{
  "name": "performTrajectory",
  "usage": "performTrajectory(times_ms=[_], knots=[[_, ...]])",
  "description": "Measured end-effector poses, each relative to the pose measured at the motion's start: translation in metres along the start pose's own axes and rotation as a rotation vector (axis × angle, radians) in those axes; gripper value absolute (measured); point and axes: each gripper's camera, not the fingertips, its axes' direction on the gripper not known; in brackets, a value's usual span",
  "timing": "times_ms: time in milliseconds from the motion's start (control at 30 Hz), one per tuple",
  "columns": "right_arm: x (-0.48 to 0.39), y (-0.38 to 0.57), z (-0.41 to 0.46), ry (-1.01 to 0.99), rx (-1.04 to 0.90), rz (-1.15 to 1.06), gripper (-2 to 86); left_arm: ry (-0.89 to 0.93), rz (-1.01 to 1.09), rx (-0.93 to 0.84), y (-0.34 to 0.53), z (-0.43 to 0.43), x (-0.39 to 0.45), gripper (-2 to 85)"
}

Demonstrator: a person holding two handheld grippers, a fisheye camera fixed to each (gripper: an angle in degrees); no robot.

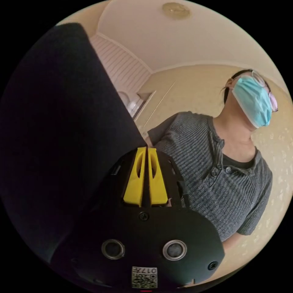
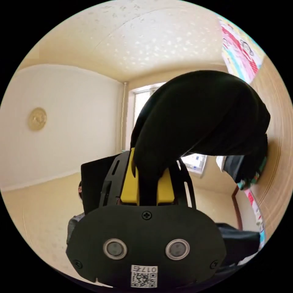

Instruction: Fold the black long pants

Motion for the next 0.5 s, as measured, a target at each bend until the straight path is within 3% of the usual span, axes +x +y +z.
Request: performTrajectory(times_ms=[200,367,433,500], knots=[[-0.104,-0.013,0.052,0.079,-0.175,-0.608,9.6,-0.298,-0.136,0.153,0.058,-0.053,-0.013,0.3],[-0.180,0.067,0.108,0.387,-0.519,-1.152,9.4,-0.510,-0.453,0.251,0.133,-0.113,-0.043,6.4],[-0.174,0.105,0.137,0.547,-0.649,-1.249,9.0,-0.613,-0.603,0.336,0.157,-0.145,-0.054,8.0],[-0.150,0.141,0.161,0.666,-0.743,-1.302,8.7,-0.567,-0.606,0.485,0.170,-0.174,-0.057,11.4]])
